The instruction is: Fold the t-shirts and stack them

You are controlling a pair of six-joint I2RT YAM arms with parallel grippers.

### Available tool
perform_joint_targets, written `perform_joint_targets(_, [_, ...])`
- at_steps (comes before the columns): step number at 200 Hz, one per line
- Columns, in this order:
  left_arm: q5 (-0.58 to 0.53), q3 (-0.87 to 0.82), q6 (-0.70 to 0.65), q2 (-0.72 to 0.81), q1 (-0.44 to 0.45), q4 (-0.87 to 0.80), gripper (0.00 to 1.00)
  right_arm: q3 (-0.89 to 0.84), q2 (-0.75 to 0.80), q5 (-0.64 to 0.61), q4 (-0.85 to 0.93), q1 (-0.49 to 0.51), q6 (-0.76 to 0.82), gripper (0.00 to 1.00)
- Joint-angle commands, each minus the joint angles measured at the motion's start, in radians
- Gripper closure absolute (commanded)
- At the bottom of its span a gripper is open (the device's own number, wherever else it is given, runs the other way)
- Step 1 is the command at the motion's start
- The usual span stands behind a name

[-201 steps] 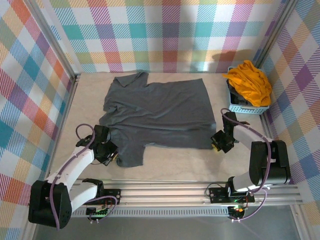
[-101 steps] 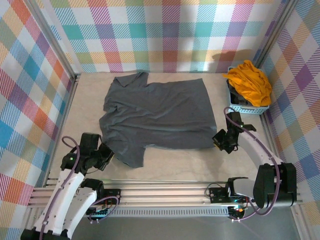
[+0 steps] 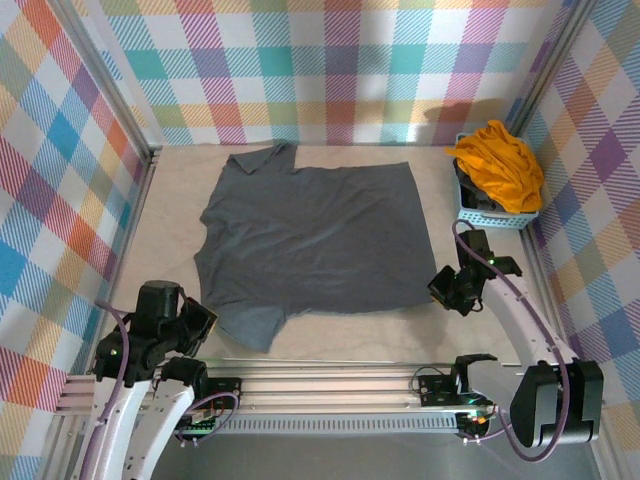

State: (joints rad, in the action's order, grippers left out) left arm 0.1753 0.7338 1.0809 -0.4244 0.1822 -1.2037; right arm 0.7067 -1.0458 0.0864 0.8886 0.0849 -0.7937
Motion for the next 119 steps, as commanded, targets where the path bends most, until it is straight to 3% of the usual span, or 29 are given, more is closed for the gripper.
perform_joint_targets(1, [0.020, 0.012, 0.005, 0.008, 0.008, -0.039, 1.00, -0.031, 0.029, 0.009, 0.047, 0.005, 0.015, 1.00])
perform_joint_targets(46, [0.110, 0.010, 0.023, 0.022, 0.008, 0.019, 1.00, -0.049, 0.078, -0.035, 0.087, 0.007, 0.014, 1.00])
perform_joint_targets(119, [0.182, 0.060, -0.079, -0.083, 0.020, 0.098, 1.00, 0.012, -0.123, -0.072, 0.005, -0.016, -0.001, 1.00])
